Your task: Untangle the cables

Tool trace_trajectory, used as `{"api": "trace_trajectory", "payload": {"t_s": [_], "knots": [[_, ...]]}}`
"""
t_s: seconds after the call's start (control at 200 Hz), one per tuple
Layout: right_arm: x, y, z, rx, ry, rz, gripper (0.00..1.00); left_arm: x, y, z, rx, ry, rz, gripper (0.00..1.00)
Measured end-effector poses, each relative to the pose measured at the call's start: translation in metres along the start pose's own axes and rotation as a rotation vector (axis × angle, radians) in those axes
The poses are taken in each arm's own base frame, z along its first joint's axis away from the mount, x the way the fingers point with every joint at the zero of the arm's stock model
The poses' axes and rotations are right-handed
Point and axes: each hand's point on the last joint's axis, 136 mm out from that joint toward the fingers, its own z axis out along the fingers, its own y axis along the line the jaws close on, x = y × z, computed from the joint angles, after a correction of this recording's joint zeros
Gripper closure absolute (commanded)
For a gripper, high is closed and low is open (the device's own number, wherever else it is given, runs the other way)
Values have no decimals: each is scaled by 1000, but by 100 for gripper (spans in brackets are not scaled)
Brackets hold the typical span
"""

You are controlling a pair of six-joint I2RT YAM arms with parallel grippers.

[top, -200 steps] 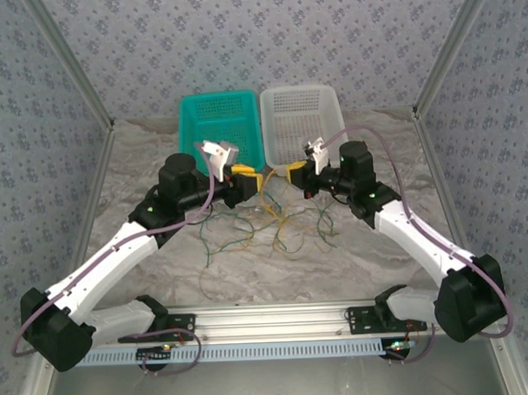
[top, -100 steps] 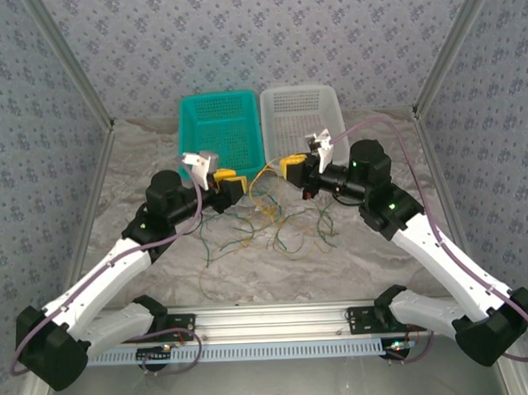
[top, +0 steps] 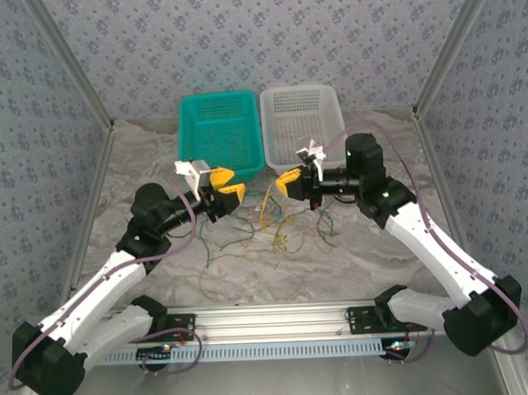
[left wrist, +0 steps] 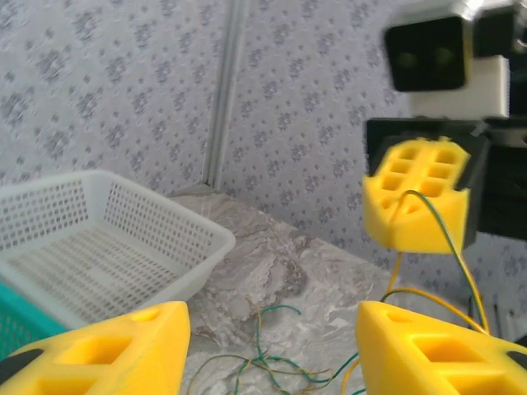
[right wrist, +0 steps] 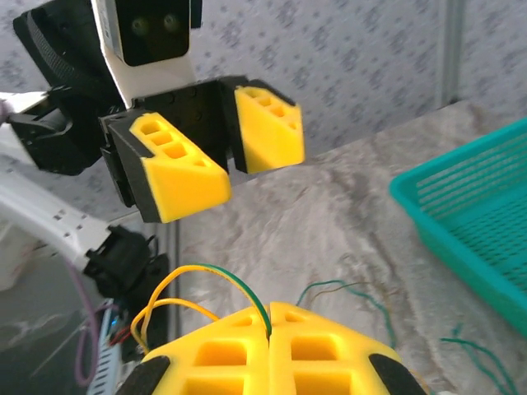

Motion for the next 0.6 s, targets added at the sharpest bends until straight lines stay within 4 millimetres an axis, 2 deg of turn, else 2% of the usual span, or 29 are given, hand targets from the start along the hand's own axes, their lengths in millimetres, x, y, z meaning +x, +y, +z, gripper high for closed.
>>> {"api": "trace_trajectory", "payload": {"t_s": [0.135, 0.37, 0.6], "knots": [[4, 8, 5, -74, 20, 9, 100, 14, -12, 13, 66, 35, 88, 37], [-7, 17, 3, -119, 7, -3, 100, 47, -25, 34, 158, 120, 150, 35], [-3, -1, 14, -88, 22, 63, 100, 35, -56, 41, 246, 72, 202, 34]]}}
